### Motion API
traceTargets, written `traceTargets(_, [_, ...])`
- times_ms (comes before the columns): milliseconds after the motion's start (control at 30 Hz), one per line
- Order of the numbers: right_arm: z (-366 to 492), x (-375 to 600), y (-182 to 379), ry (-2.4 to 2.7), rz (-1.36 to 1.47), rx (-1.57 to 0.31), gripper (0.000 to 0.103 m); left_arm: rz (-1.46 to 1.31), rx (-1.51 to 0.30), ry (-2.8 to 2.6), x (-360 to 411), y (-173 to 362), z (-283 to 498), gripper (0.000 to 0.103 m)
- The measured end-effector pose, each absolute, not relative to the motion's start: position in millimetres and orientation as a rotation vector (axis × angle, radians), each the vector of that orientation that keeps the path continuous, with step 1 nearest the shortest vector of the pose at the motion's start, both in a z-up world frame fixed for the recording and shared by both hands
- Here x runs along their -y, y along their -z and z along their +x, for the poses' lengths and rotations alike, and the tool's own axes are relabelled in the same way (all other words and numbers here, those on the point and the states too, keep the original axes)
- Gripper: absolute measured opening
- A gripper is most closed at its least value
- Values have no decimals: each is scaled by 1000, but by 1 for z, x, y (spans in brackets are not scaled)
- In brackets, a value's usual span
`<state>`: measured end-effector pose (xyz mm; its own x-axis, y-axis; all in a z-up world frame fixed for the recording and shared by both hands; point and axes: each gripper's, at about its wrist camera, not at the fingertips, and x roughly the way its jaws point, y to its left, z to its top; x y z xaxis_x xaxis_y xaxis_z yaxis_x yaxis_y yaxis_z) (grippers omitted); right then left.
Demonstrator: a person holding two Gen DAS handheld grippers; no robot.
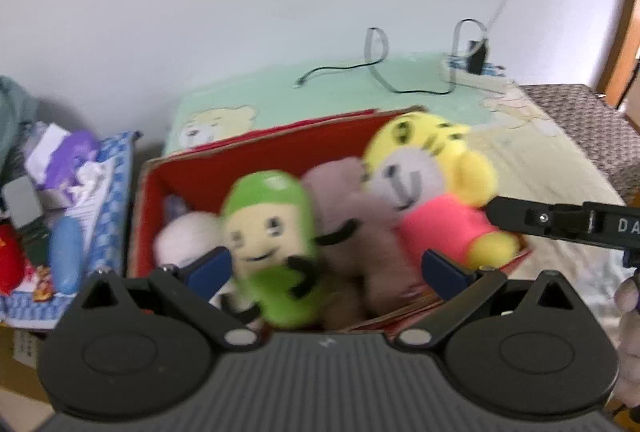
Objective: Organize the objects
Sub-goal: 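Withdraw the right tool from the box toward the white bow-tied teddy bear, then grasp the white teddy bear with blue bow using the right tool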
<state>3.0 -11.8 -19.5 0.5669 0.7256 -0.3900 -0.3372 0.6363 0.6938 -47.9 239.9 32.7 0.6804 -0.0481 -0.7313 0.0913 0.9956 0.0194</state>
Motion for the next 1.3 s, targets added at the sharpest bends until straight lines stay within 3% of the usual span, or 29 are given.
traceTargets(633, [65,73,96,-550,563,-968,30,33,-851,131,-141,-25,-31,98])
traceTargets(733, [77,65,106,-577,550,-988,38,23,-863,87,-140,-24,-35,98])
traceTargets(867, [88,52,118,-604,522,-1009,39,8,-868,40,-141,-25,-41,98])
traceTargets(967, [93,49,125,-615,542,-1020,37,0,-864,22,-140,-27,-47,98])
traceTargets(1100, [94,54,125,-631,551,-1025,27,0,-865,19,-133,-27,-51,98])
traceTargets(1300, [82,75,107,-655,519,-979,23,13,-865,74,-113,-26,-49,98])
